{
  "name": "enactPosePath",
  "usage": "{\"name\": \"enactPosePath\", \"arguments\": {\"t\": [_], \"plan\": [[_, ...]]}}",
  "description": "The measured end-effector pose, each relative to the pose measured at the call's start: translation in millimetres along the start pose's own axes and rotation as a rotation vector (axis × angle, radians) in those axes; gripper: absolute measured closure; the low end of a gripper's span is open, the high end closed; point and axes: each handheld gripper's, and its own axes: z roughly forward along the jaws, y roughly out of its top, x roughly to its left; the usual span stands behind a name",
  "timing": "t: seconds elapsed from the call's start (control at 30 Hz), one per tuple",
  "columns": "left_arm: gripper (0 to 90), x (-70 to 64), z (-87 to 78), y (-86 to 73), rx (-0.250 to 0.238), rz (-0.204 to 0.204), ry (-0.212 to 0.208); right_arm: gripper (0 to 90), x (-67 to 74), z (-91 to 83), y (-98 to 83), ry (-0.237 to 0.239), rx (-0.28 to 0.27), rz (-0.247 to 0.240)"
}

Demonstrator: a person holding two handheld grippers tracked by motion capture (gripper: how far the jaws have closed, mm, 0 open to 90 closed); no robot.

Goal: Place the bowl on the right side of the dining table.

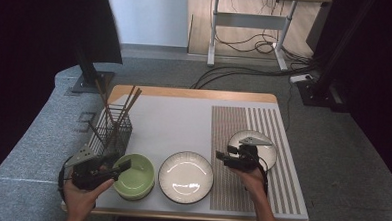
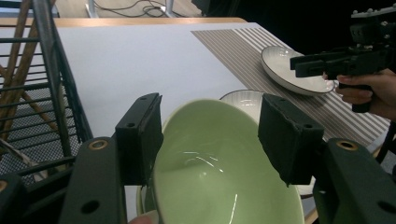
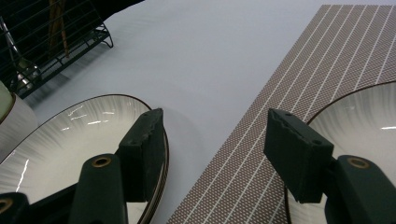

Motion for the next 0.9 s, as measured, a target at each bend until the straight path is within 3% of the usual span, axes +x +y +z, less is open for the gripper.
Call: {"name": "enactPosePath", "arguments": {"t": [0.9], "plan": [[41.0, 12.5, 6.5, -18.4, 0.068, -0.055, 0.063, 38.3, -2.0, 6.7, 5.0, 0.003, -0.007, 0.004]]}}
